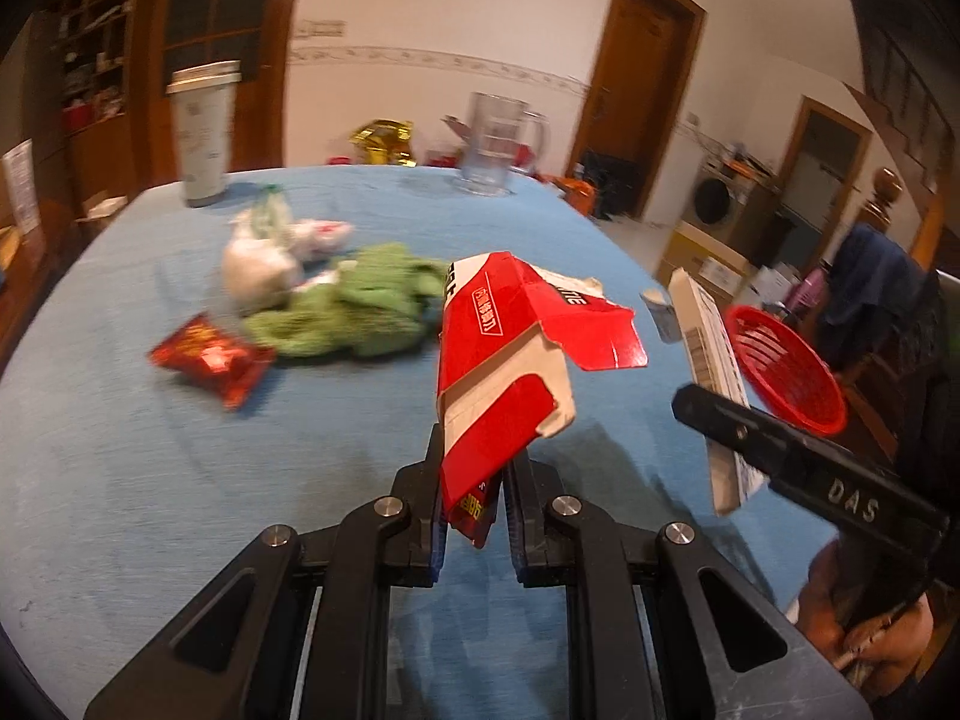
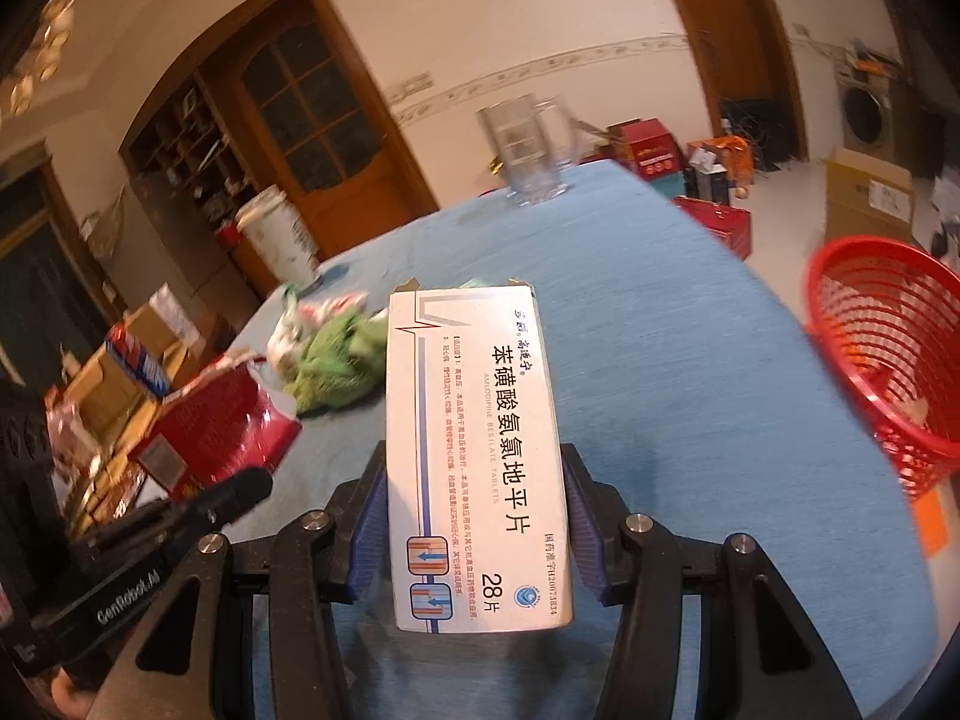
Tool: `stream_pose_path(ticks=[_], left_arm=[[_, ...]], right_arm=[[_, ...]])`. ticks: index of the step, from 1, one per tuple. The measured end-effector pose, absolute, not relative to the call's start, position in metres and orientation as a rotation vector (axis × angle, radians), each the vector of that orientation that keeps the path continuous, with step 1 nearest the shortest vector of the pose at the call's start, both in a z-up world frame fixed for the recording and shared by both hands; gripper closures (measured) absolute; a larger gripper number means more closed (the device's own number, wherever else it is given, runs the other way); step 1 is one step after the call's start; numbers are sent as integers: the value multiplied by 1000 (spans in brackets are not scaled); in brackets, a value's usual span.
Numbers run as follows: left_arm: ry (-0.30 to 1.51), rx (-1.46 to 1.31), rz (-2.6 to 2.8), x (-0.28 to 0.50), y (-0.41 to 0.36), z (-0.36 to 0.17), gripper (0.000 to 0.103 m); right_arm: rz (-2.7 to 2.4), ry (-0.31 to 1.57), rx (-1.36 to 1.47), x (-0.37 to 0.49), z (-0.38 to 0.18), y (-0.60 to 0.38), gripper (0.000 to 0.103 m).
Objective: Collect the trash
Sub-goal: 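Carry both boxes over the red wastebasket and open both tools to drop them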
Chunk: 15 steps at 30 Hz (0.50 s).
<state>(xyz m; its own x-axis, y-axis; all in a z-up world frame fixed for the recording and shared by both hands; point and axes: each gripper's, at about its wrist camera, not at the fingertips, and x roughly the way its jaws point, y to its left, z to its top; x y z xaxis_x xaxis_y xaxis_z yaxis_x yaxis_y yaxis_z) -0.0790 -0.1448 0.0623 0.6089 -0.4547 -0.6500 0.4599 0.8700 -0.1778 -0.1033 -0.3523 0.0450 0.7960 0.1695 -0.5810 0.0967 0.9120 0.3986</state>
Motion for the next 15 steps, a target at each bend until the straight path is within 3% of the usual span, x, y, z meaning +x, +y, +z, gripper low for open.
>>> stream_pose_path(ticks=[15], left_arm=[[820, 126, -821, -96, -311, 82, 88]], right_arm=[[-236, 537, 597, -171, 57, -513, 46]])
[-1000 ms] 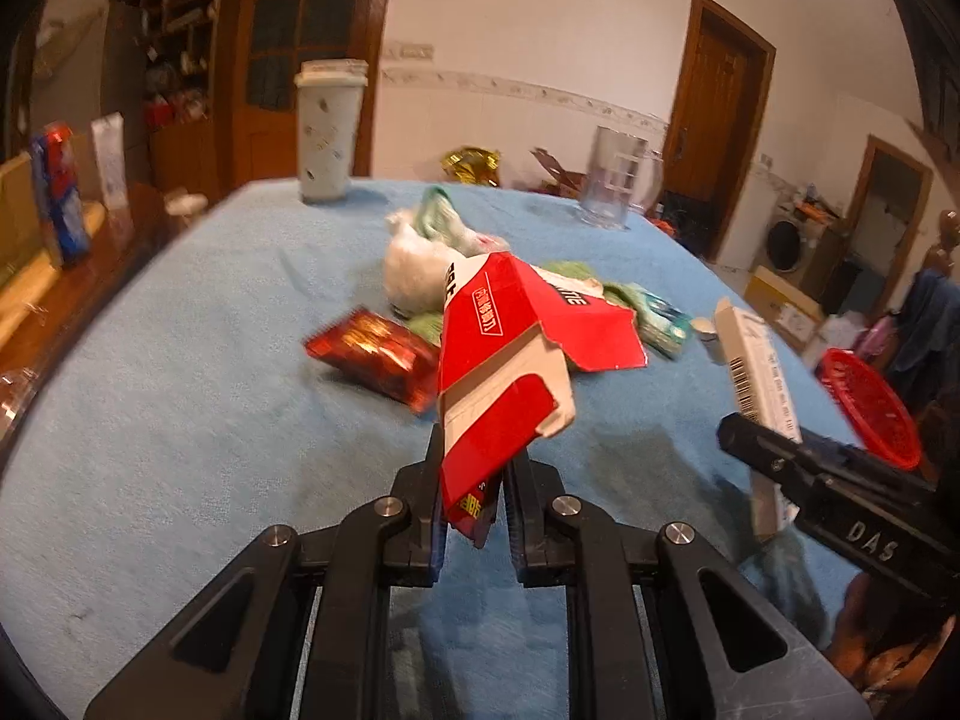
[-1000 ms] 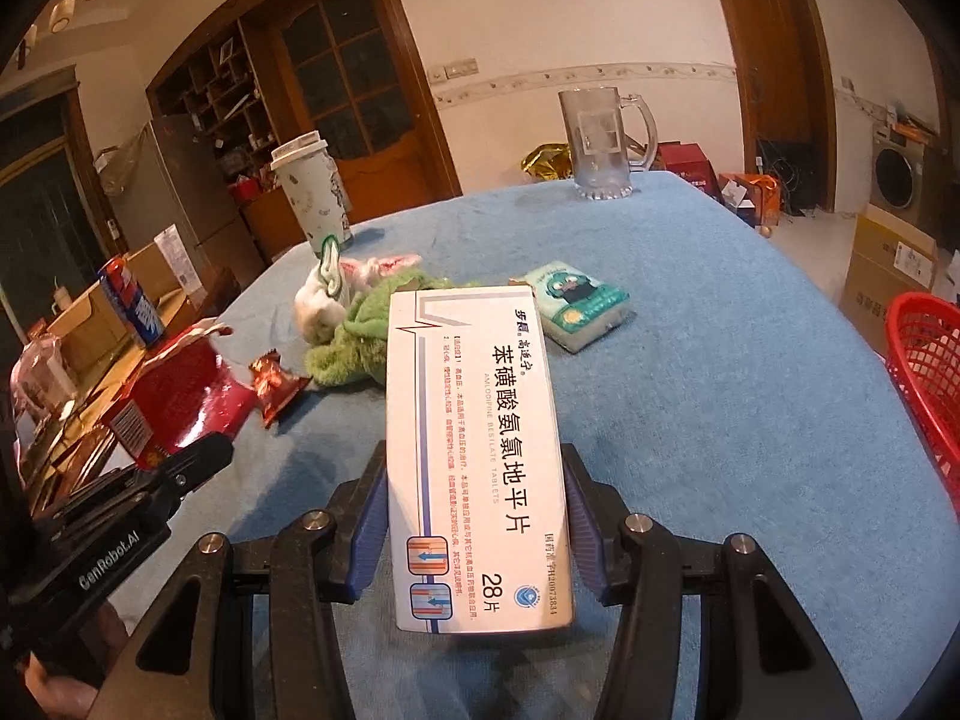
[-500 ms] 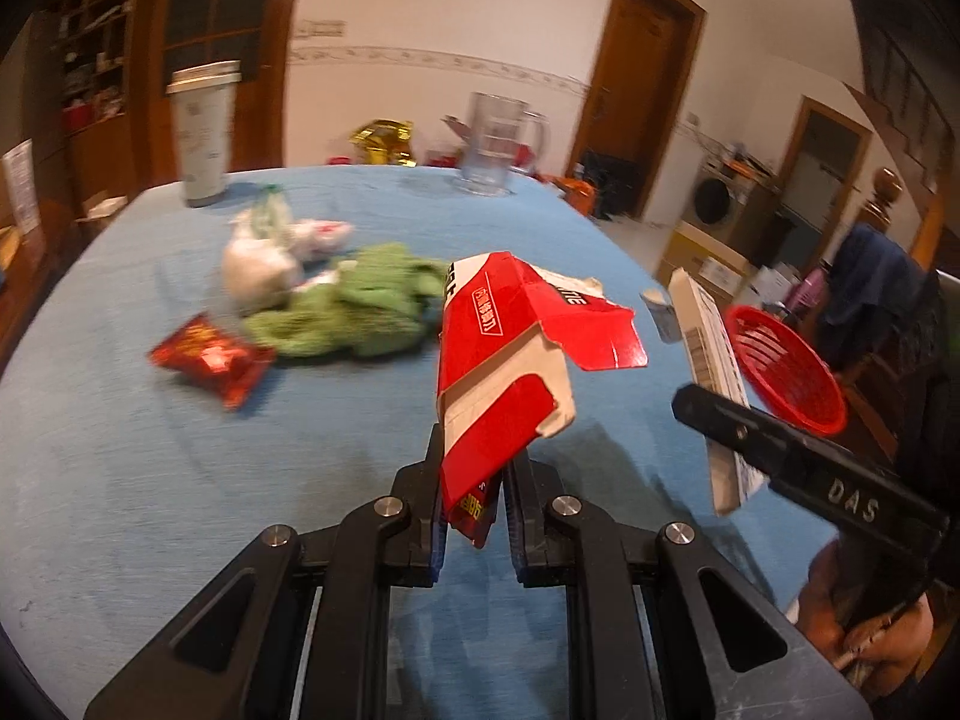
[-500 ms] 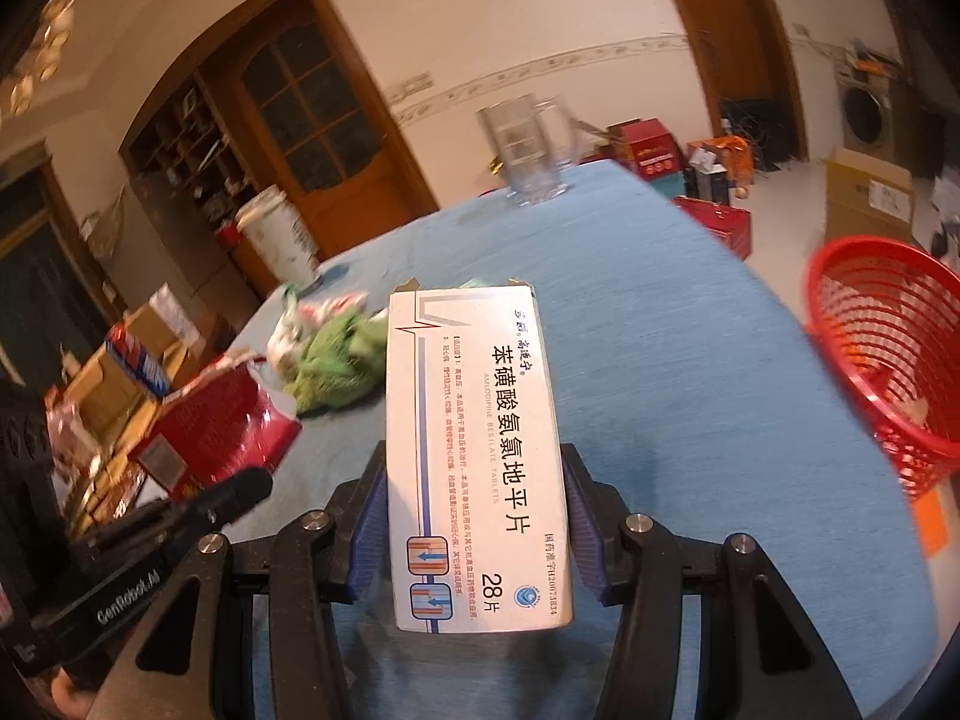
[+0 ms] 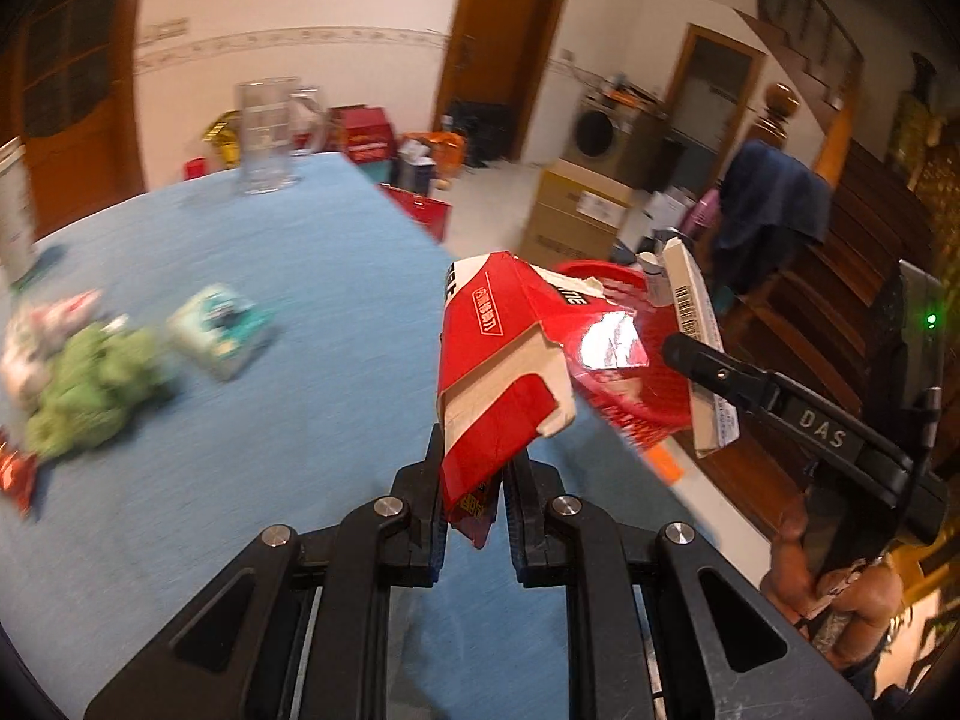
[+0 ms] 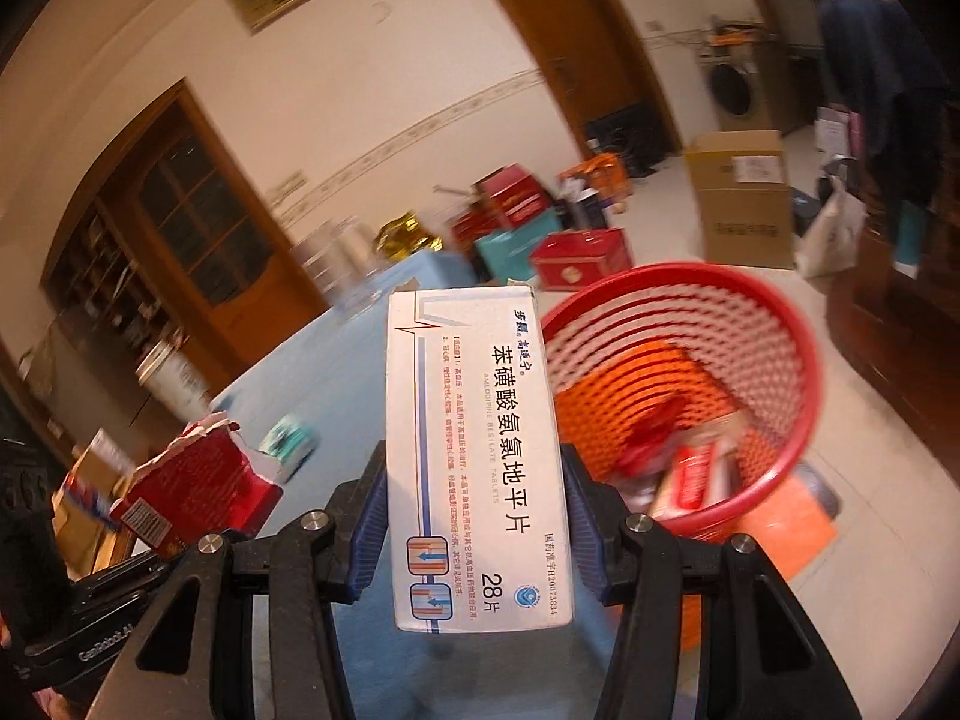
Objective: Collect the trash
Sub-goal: 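Carry both boxes over the red wastebasket and open both tools to drop them, then move both open tools back over the table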
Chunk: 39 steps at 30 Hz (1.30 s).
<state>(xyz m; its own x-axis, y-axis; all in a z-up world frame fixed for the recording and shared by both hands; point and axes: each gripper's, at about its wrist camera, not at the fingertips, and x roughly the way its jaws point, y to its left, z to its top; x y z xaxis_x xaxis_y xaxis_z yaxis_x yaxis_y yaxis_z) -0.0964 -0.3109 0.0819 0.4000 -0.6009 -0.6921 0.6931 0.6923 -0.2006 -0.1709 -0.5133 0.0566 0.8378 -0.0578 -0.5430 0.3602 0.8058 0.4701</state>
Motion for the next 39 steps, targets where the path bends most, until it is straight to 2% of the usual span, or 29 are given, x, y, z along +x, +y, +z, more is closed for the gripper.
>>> stream_pose_path(ticks=[14, 16, 18, 19, 27, 39], left_arm=[[903, 128, -958, -71, -450, 72, 87], [910, 115, -965, -64, -460, 68, 78], [922, 92, -959, -57, -462, 65, 31], [913, 68, -953, -54, -460, 64, 29], [888, 28, -899, -45, -412, 72, 29], [837, -97, -607, -55, -247, 79, 29]], right_arm=[[-342, 552, 678, -174, 49, -597, 45], [-350, 555, 678, -169, 49, -606, 44], [-368, 549, 675, -167, 50, -611, 32], [-372, 545, 672, -166, 50, -613, 32], [-300, 513, 663, -147, 62, -593, 32], [76, 621, 514, -99, 65, -459, 32]])
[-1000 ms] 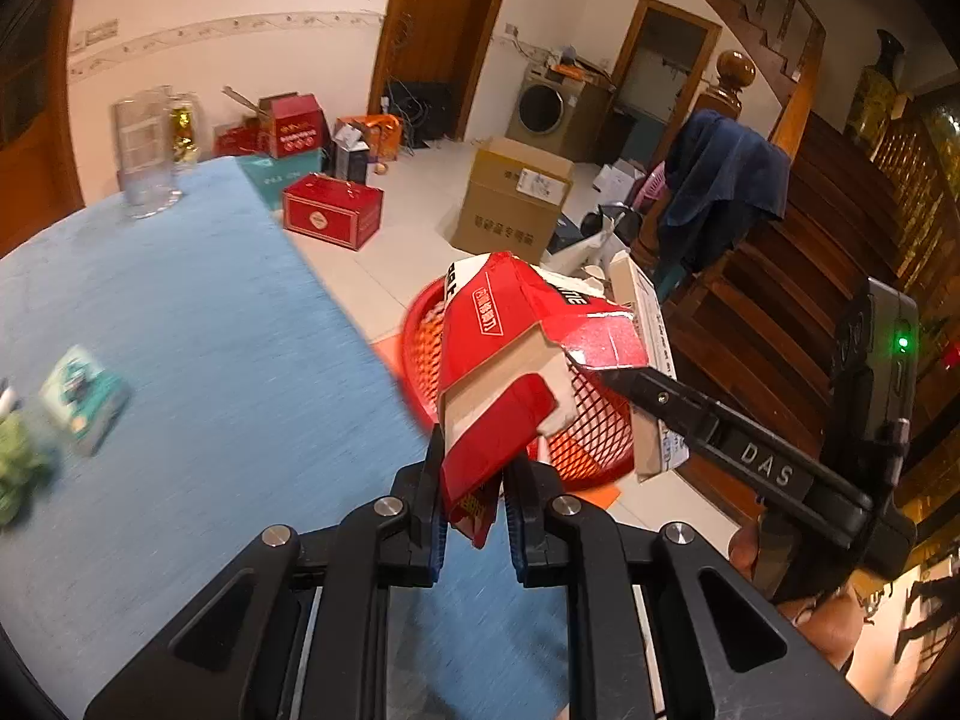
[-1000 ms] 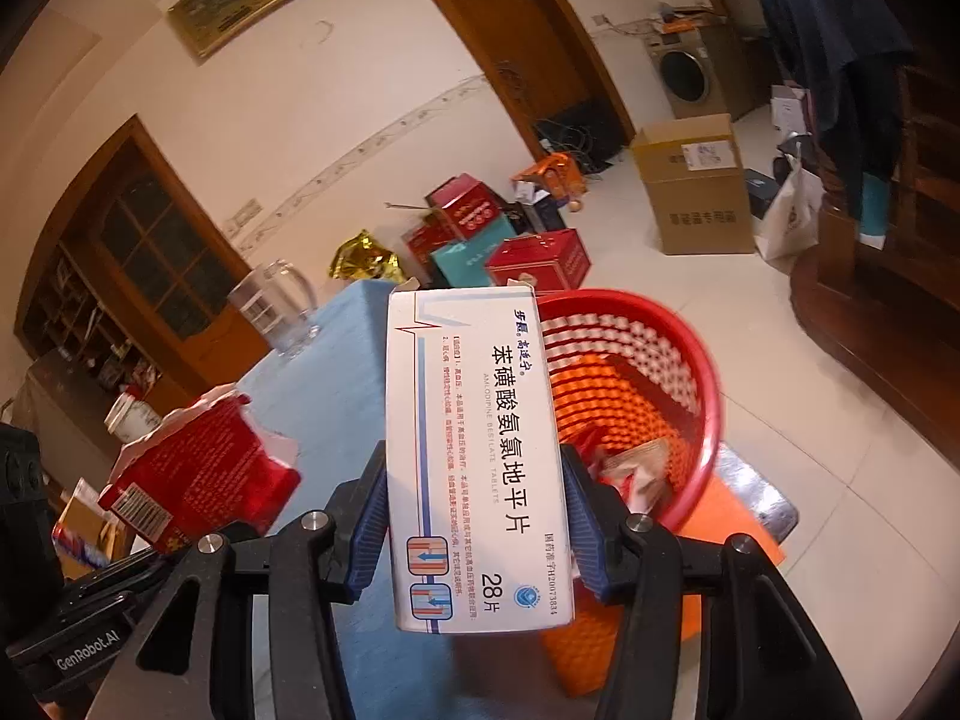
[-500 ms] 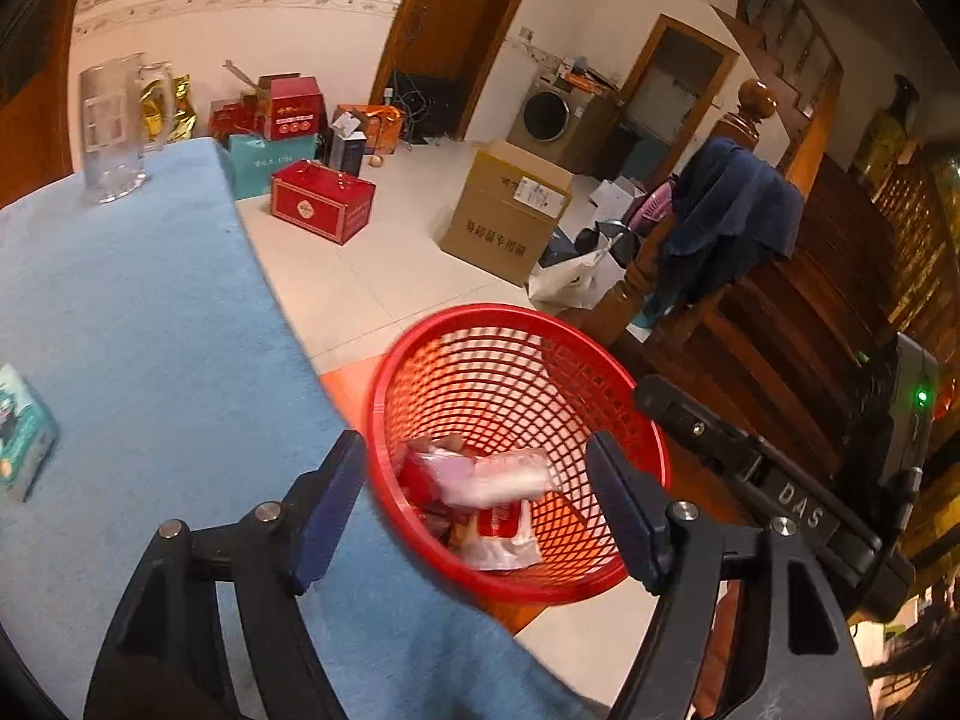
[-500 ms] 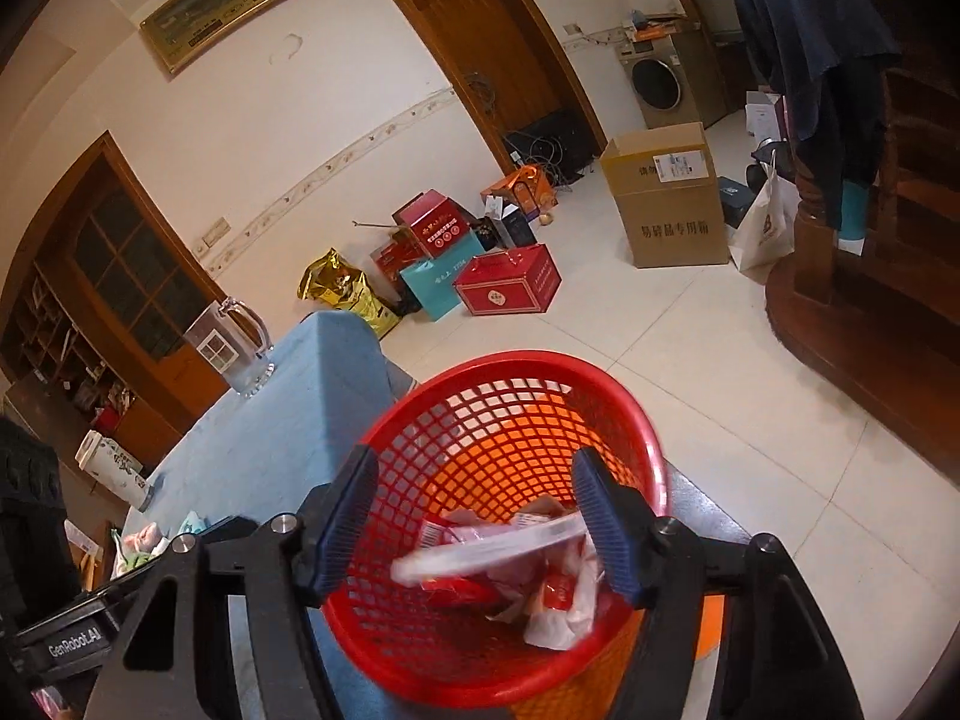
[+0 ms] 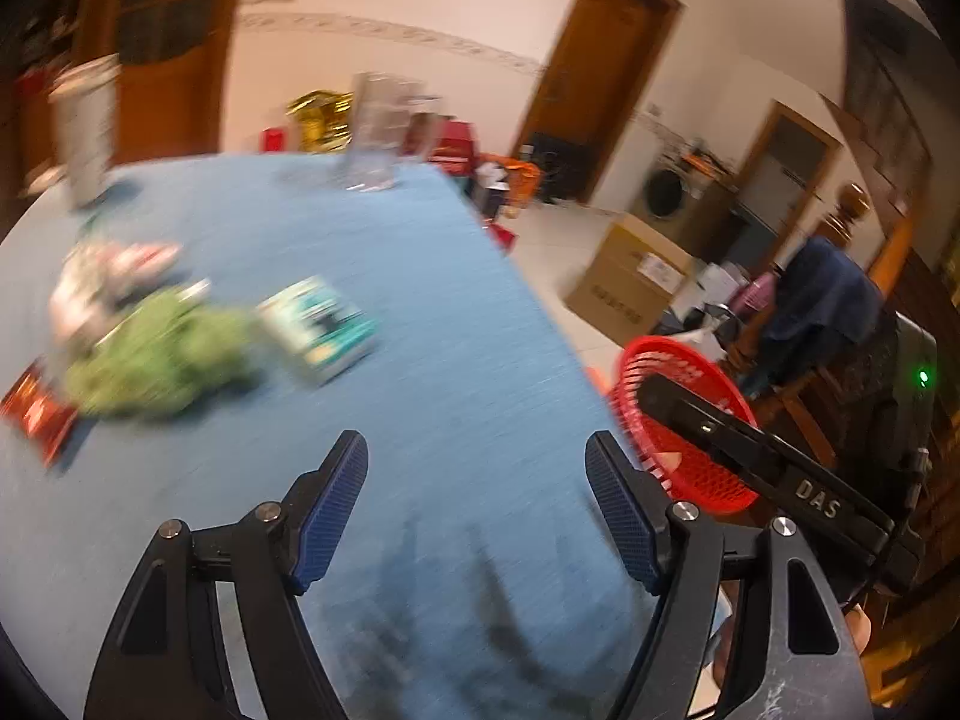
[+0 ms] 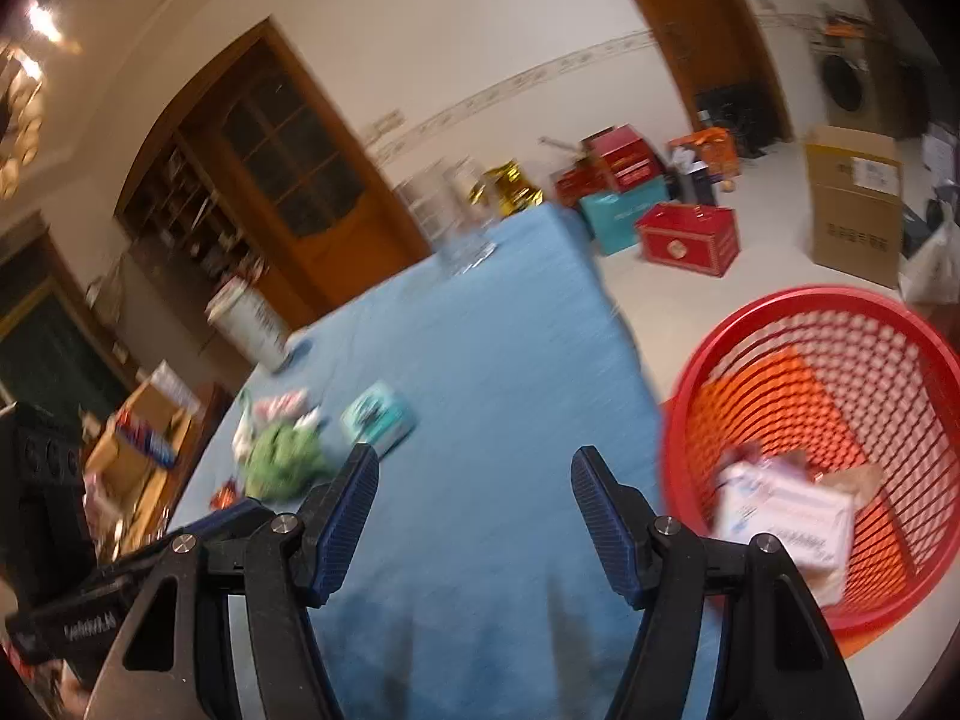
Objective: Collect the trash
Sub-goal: 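Move both open tools back over the table, then grasp the green towel with the right tool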
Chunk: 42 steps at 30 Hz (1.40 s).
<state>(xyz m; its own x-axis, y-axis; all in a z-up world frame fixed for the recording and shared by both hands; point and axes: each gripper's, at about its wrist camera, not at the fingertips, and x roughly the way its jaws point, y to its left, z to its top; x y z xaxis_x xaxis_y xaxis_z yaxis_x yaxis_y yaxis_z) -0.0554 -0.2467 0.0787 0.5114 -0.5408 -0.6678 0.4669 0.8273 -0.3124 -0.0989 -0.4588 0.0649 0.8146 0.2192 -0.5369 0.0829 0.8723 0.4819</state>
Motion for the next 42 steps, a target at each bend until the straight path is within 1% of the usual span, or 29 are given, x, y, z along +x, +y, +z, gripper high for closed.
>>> stream_pose_path(ticks=[8, 13, 18, 22, 27, 29, 31, 33, 35, 36, 39, 42], left_arm=[[873, -141, -455, -78, -142, 53, 29], [893, -222, -370, -77, -76, 42, 29], [871, -265, -325, -75, -34, 43, 29], [859, -279, -310, -72, -20, 41, 29], [867, -296, -301, -68, 0, 36, 29], [861, -308, -293, -69, 8, 36, 29], [857, -321, -292, -69, 15, 35, 29], [854, -332, -287, -68, 21, 34, 29], [850, -345, -290, -67, 27, 34, 29], [849, -349, -289, -67, 29, 34, 29], [849, -359, -286, -64, 32, 34, 29], [852, -360, -284, -64, 32, 33, 29]], right_arm=[[89, 690, 485, -116, 46, -405, 32], [163, 729, 448, -110, 49, -363, 32], [267, 748, 373, -57, 71, -318, 32], [344, 791, 369, 22, 79, -289, 32], [359, 820, 365, 99, 61, -272, 32], [370, 859, 353, 110, 49, -266, 32], [414, 893, 334, 108, 39, -257, 32], [413, 907, 239, 92, 36, -243, 29], [446, 877, 147, 72, 42, -229, 22], [460, 865, 85, 57, 44, -219, 21], [429, 836, -75, 40, 46, -198, 21], [340, 806, -201, 51, 40, -187, 21]])
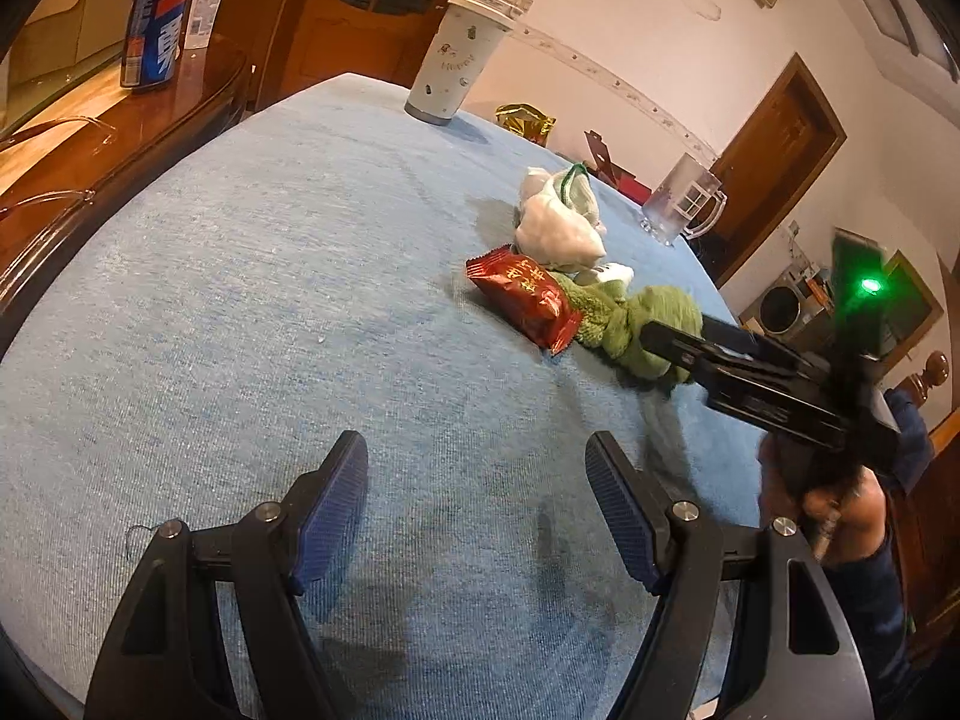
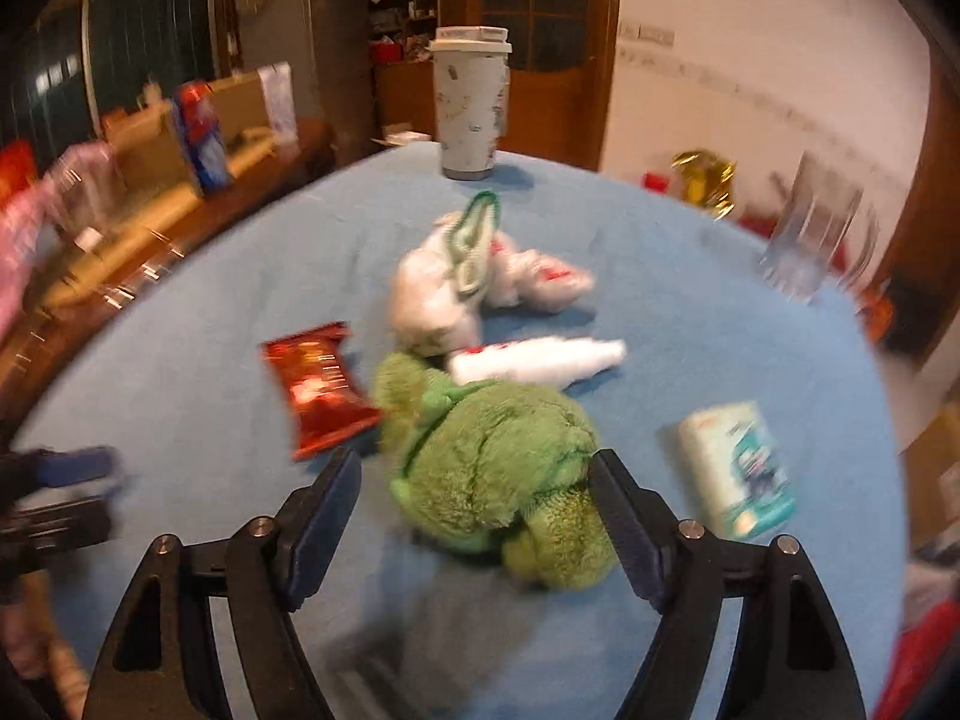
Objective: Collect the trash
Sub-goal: 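Grasp the green towel with the right tool, then grasp the red snack packet with the left tool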
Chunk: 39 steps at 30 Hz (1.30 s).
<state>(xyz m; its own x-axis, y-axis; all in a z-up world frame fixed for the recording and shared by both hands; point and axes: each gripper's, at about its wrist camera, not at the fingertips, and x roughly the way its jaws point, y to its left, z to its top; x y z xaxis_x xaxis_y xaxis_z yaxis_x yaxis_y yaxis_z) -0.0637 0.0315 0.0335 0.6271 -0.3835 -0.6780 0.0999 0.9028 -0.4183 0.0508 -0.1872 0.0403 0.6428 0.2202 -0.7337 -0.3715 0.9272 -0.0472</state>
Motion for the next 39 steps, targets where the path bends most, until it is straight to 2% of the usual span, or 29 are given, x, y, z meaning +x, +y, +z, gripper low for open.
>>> stream_pose_path(ticks=[4, 6, 9, 17, 24, 29, 31, 33, 39], left_arm=[[853, -353, -281, -66, 32, 34, 29], [857, -360, -278, -64, 33, 34, 29], [867, -379, -276, -58, 33, 34, 29], [893, -487, -259, -21, 15, 37, 29], [907, -490, -134, 29, -13, 39, 29], [924, -362, -78, 55, -44, 36, 29], [934, -298, -77, 60, -56, 32, 42], [959, -227, -94, 61, -69, 22, 68], [923, -142, -176, 27, -70, 21, 70]], right_arm=[[313, 846, -232, 71, 22, -190, 22], [296, 824, -200, 68, 20, -196, 39], [300, 802, -80, 55, 30, -212, 51], [273, 712, 203, -26, 49, -257, 52], [273, 675, 259, -70, 47, -274, 51], [255, 647, 262, -80, 51, -286, 51], [250, 641, 272, -82, 51, -290, 51], [235, 632, 276, -83, 50, -294, 51], [203, 635, 298, -82, 45, -302, 51]])
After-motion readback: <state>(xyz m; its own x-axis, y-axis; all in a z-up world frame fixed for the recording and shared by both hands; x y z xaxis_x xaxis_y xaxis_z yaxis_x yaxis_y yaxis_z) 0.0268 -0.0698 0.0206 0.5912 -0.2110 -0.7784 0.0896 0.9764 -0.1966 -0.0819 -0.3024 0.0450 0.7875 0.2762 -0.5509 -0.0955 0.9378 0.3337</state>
